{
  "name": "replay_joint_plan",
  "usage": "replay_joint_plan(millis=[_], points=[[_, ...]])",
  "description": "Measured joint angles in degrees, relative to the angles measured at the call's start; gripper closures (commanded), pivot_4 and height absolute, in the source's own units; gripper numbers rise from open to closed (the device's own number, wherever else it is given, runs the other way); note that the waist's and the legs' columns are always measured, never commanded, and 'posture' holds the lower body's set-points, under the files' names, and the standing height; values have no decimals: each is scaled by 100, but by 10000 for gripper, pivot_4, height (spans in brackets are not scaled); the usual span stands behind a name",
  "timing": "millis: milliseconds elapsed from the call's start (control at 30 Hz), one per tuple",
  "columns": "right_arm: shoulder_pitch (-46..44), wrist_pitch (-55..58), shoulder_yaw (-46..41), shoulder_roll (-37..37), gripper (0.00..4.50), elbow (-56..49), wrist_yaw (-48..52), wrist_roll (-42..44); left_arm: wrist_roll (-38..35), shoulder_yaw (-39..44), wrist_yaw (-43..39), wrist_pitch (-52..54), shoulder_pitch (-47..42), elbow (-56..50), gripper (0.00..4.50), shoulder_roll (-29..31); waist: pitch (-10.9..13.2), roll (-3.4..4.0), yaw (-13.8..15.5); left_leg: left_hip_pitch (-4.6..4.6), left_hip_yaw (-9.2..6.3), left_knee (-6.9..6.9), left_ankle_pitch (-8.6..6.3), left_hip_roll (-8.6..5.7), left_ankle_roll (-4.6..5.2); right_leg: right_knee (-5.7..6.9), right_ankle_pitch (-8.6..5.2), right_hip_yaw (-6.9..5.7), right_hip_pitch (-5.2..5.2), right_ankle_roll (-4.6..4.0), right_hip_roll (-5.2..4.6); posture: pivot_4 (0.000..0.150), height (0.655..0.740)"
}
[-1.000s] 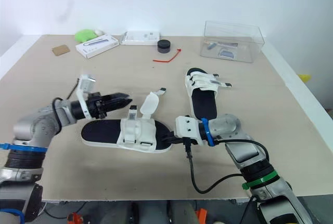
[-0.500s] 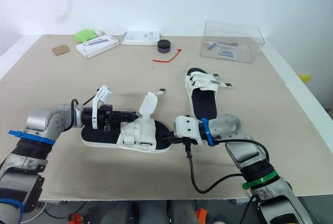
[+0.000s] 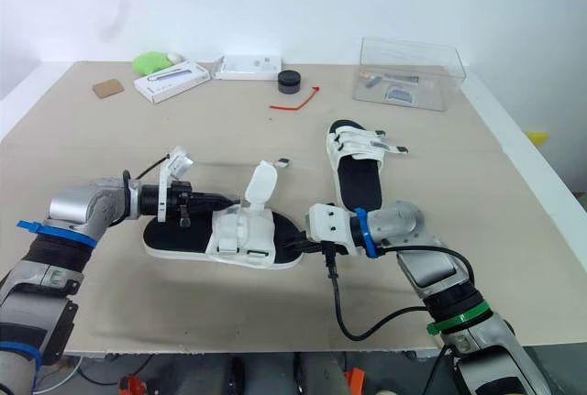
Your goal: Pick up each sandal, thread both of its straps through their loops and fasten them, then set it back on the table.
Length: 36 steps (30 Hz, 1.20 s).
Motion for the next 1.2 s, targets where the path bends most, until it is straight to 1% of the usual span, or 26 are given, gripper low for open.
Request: replay_joint_plan(millis=[100, 233, 300, 400, 467, 500, 533, 633, 767, 867, 967, 1000, 1100, 1200], points=[[-17, -9, 3, 5, 45000, 23, 12, 0, 54, 186, 96, -233, -245, 310, 43830, -152, 1, -2, 0, -2, 0, 1, 0, 0, 0, 0, 1, -1, -1, 1, 0, 1500, 7400], [-43, -36, 9, 9, 45000, 62, 55, 0, 50, 486, 138, -319, -797, 618, 43830, -339, 1, -3, 0, -4, 1, 1, 0, -2, 0, -1, 1, 0, -1, 2, -1, 1500, 7400], [-44, -42, 10, 24, 45000, 66, 51, 0, 45, 536, 138, -318, -881, 638, 38877, -348, 0, -2, -8, -4, 4, 1, 0, -2, 0, -1, 1, 4, -3, 2, 0, 1500, 7400], [-52, -58, 9, 23, 45000, 79, 54, 0, 45, 640, 151, -155, -1089, 1064, 27898, -573, 0, -4, -4, -4, 1, 1, 0, -4, 0, 0, 2, 0, -2, 3, 0, 1500, 7400], [-52, -63, 9, 26, 45000, 80, 53, 0, 46, 593, 54, 87, -1114, 1152, 18837, -695, 0, -4, -6, -4, 3, 1, 0, -4, 0, 0, 2, 2, -2, 4, 1, 1500, 7400], [-52, -66, 9, 27, 45000, 80, 53, -1, 48, 570, 15, 165, -1114, 1171, 12742, -743, 0, -5, -6, -5, 2, 1, 0, -4, 0, 0, 2, 1, -3, 3, 2, 1500, 7400], [-52, -69, 9, 27, 45000, 79, 53, -1, 49, 547, -6, 203, -1114, 1189, 10715, -768, 0, -5, -6, -5, 2, 1, 0, -4, 0, 0, 2, 1, -3, 3, 2, 1500, 7400], [-50, -72, 9, 27, 45000, 78, 44, -1, 116, 418, -163, 504, -1226, 1437, 639, -836, 0, -5, -6, -6, 1, 1, 0, -11, 0, 0, 2, 1, -3, 3, 2, 1500, 7400], [-46, -77, 8, 26, 45000, 77, 38, -4, 227, 363, -314, 635, -1507, 1897, 639, -988, 0, -6, -5, -6, -1, 1, 0, -19, 0, 0, 2, 0, -2, 4, 1, 1500, 7400], [-45, -83, 8, 31, 45000, 76, 26, -6, 246, 367, -609, 752, -2000, 2476, 639, -1249, 1, -7, -6, -8, -1, 3, 0, -21, 0, 0, 2, 0, -2, 5, 2, 1500, 7400], [-42, -85, 20, 51, 45000, 75, -10, -8, 249, 373, -775, 848, -2245, 2723, 639, -1359, 1, -7, -29, -7, 1, 3, 0, -20, 1, 0, 2, 3, -4, 5, 4, 1500, 7400], [-36, -82, 21, 51, 45000, 72, -19, -8, 247, 421, -893, 952, -2394, 2994, 639, -1436, 1, -7, -31, -8, -1, 3, 0, -20, 1, 0, 1, 1, -4, 5, 5, 1500, 7400], [-15, -81, 18, 46, 45000, 56, -47, -8, 250, 487, -1047, 1043, -2532, 3357, 639, -1534, 1, -7, -32, -8, -2, 3, 0, -20, 1, 1, 2, 1, -4, 5, 6, 1500, 7400], [61, -70, -10, 14, 45000, -31, -103, -11, 268, 758, -965, 901, -2728, 3735, 639, -1633, 1, -8, -23, -13, -9, 3, 0, -22, 1, 0, 1, -2, -5, 6, 2, 1500, 7400]])
